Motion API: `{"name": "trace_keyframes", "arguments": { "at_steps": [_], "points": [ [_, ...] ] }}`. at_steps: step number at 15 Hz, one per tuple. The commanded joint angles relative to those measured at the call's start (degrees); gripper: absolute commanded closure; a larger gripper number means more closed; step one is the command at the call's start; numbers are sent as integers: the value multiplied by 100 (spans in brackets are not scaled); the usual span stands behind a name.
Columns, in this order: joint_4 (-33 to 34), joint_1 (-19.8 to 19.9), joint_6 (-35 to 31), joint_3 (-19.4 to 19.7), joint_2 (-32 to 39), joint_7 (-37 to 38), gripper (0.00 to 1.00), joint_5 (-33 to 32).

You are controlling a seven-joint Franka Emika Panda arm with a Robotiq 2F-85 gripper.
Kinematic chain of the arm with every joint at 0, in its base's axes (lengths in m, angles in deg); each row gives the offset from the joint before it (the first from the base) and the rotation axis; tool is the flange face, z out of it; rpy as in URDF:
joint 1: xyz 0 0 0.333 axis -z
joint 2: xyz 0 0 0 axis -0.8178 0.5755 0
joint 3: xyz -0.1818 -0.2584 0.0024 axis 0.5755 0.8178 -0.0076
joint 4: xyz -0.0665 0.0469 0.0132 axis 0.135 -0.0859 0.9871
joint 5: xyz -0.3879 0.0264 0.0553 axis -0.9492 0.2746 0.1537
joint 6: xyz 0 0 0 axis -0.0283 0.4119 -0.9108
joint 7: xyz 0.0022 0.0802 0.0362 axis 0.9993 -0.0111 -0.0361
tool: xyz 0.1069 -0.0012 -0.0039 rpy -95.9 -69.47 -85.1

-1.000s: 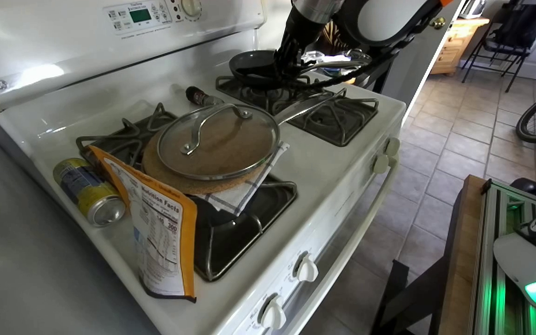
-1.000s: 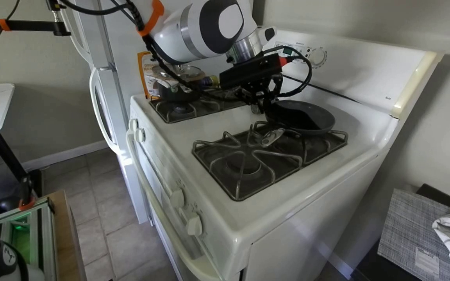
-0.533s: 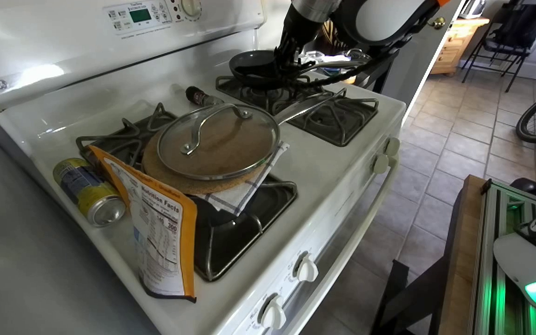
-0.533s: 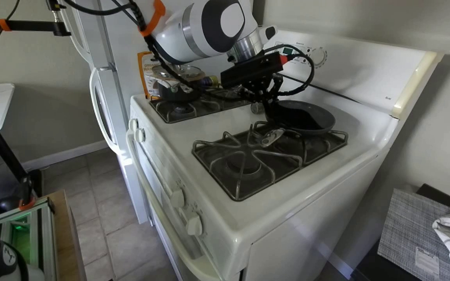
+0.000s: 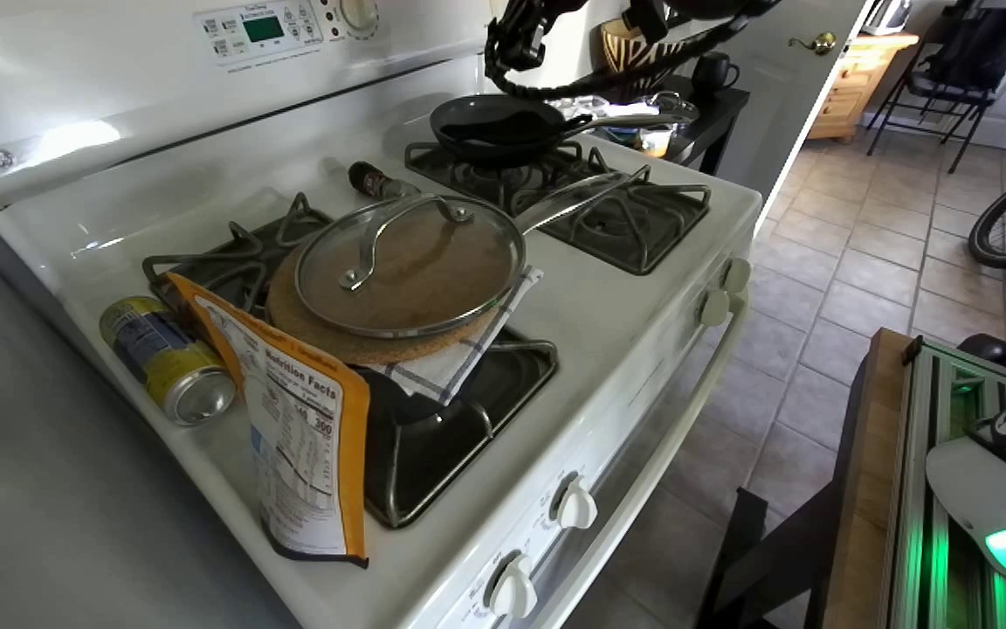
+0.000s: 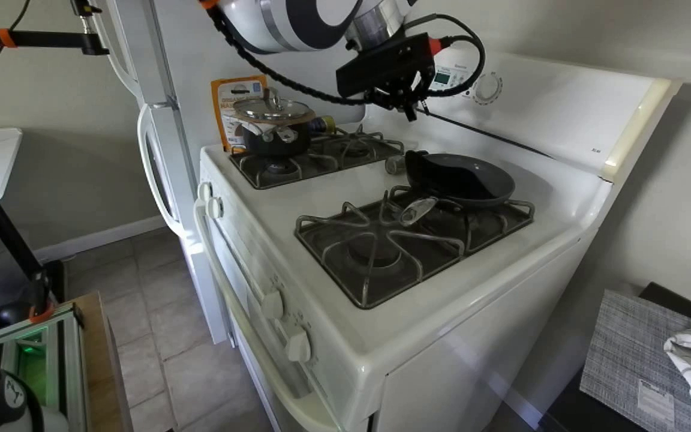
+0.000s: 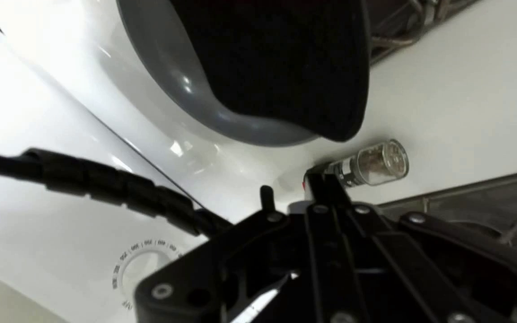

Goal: Move the black potholder from the black pan to the top left stove plate

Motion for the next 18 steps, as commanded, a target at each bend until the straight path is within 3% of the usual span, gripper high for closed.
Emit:
{"name": "trace_keyframes", "arguments": {
  "at_steps": [1, 3, 10, 13, 18],
  "points": [
    [-36, -35, 615, -104, -217, -917, 73, 614],
    [-75, 24, 1217, -24, -238, -1049, 58, 173],
    [-55, 141, 810, 75, 272, -951, 5, -619],
    [-21, 145, 796, 52, 477, -953, 1, -661],
    [30, 154, 574, 105, 721, -612, 40, -940]
  ]
}}
